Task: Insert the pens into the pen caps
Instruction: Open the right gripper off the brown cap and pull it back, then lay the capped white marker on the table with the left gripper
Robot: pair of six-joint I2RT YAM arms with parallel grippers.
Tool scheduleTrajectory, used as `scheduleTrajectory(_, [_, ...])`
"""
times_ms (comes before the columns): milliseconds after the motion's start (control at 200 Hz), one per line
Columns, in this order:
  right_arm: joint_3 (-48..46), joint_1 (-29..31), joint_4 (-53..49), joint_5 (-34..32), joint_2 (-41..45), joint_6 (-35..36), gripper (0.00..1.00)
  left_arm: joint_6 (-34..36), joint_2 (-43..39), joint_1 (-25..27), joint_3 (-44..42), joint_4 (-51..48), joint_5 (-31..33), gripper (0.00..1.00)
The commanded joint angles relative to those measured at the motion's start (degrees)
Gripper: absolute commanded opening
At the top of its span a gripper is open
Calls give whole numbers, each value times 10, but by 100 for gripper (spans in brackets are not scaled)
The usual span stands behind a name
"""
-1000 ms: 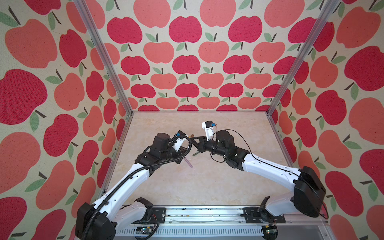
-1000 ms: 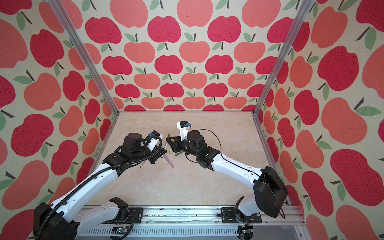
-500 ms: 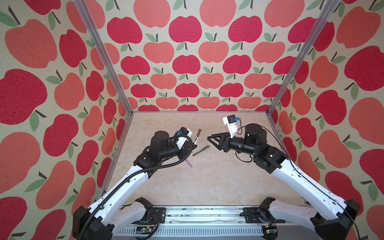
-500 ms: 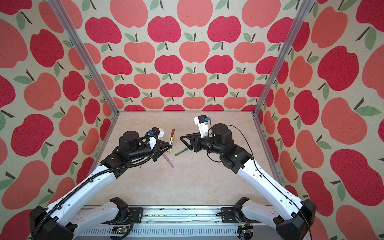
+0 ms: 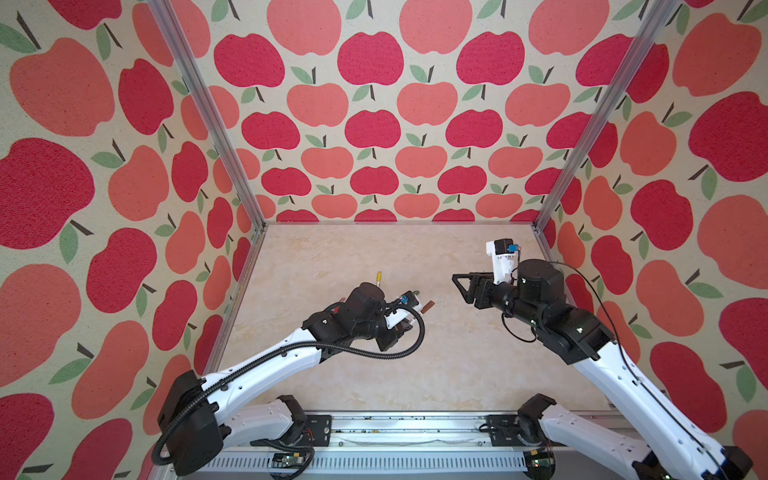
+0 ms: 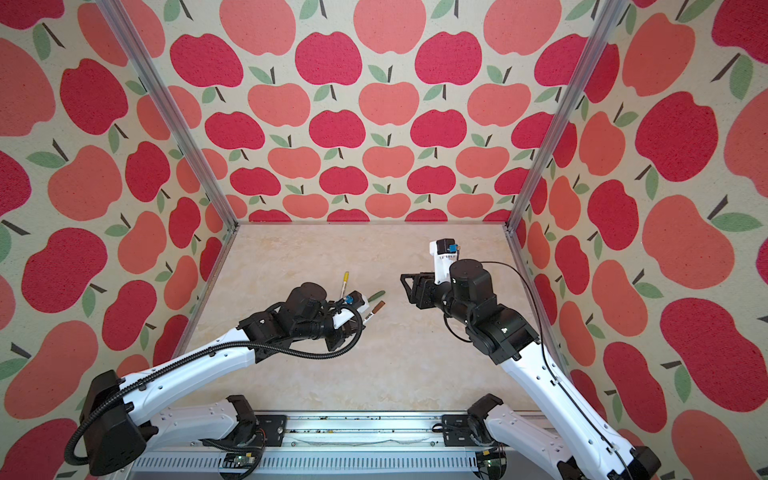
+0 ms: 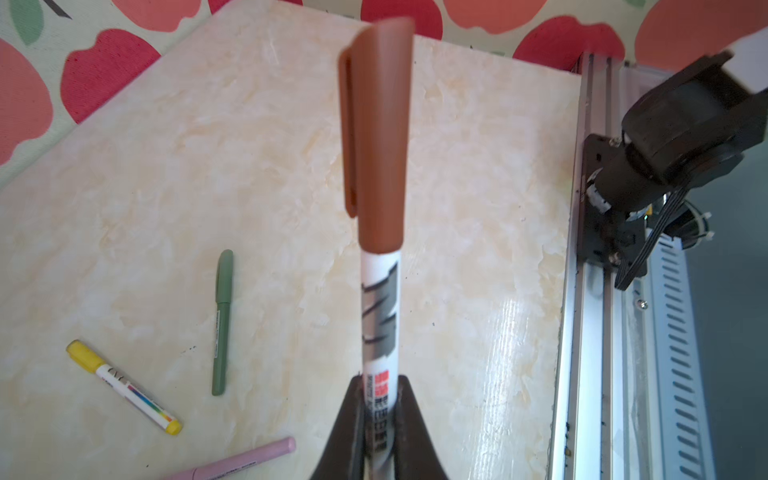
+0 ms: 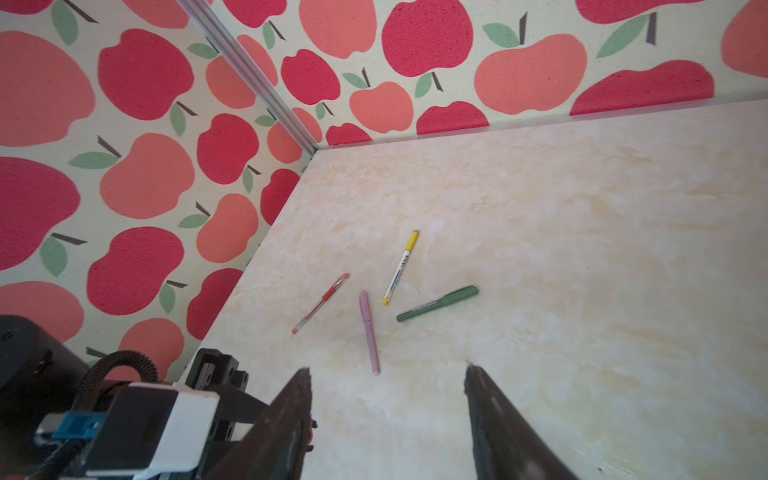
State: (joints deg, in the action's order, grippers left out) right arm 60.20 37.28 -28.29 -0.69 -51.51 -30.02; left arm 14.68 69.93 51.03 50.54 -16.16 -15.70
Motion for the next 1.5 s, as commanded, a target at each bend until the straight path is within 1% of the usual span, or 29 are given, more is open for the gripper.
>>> scheduleTrajectory(0, [-22, -13, -34, -44, 24, 2, 62, 67, 64, 28, 15, -42, 94, 0])
scheduleTrajectory(140, [-37, -21, -41, -36, 35, -4, 62, 85, 151, 45, 43, -64, 112, 0])
scheduleTrajectory(185, [-40, -22, -41, -35, 40, -5, 62, 91, 170, 50, 49, -67, 113, 0])
scheduleTrajectory(280, [-45, -24, -43, -32, 47, -7, 63, 112, 209, 65, 60, -73, 137, 0])
scheduleTrajectory(435, [-53, -25, -47, -32, 54, -7, 63, 128, 270, 74, 88, -96, 159, 0])
scheduleTrajectory(520, [-58, -24, -47, -31, 56, -8, 63, 135, 291, 80, 99, -103, 176, 1])
scheduleTrajectory(655, [-62, -24, -47, -31, 57, -9, 63, 142, 314, 83, 112, -107, 185, 9])
scheduleTrajectory(865, [-70, -25, -39, -23, 58, -18, 63, 146, 353, 89, 133, -131, 197, 11])
scheduleTrajectory(951, [-71, -25, -41, -22, 57, -19, 64, 146, 359, 88, 138, -132, 200, 19])
scheduleTrajectory(1031, [-72, -24, -40, -21, 59, -21, 64, 142, 362, 88, 143, -132, 206, 36])
scheduleTrajectory(1136, [-71, -24, -42, -19, 60, -20, 64, 138, 353, 84, 145, -123, 220, 45])
scheduleTrajectory(1226, [-67, -24, -44, -22, 59, -16, 63, 128, 327, 75, 142, -106, 227, 52])
scheduleTrajectory(1286, [-63, -25, -46, -27, 59, -10, 63, 108, 291, 61, 140, -84, 222, 57])
scheduleTrajectory(1341, [-60, -25, -45, -34, 57, 1, 64, 76, 242, 39, 138, -60, 199, 60])
scheduleTrajectory(1376, [-58, -26, -43, -43, 54, 12, 64, 49, 204, 22, 134, -38, 186, 65])
scheduleTrajectory(1496, [-64, -32, -19, -111, 51, 73, 64, -47, 67, -77, 95, 65, 129, 82])
